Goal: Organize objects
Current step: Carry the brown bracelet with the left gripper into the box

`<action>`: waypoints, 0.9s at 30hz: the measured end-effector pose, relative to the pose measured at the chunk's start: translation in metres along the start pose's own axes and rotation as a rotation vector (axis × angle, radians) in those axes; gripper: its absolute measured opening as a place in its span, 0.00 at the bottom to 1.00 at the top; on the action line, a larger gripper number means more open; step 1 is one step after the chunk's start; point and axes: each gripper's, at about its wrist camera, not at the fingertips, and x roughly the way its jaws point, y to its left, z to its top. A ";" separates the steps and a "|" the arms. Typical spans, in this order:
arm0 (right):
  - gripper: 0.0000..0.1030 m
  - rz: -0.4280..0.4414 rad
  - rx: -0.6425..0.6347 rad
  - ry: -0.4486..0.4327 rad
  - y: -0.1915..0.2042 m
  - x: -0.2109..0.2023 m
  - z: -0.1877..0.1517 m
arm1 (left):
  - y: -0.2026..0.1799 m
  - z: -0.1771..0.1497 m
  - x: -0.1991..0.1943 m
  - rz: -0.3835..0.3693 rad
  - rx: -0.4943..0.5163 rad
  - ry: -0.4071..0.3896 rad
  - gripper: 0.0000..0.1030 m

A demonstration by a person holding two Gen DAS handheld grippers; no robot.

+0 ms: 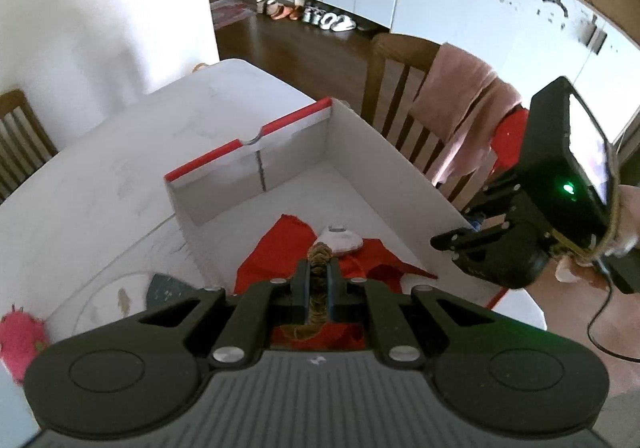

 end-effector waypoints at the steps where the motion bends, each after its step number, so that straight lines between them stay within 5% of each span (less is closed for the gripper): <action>1: 0.06 0.000 0.000 0.000 0.000 0.000 0.000 | -0.002 0.002 0.004 0.002 0.005 0.003 0.06; 27: 0.06 0.014 0.010 0.003 -0.002 0.001 -0.001 | -0.027 0.015 0.129 0.048 0.086 0.185 0.07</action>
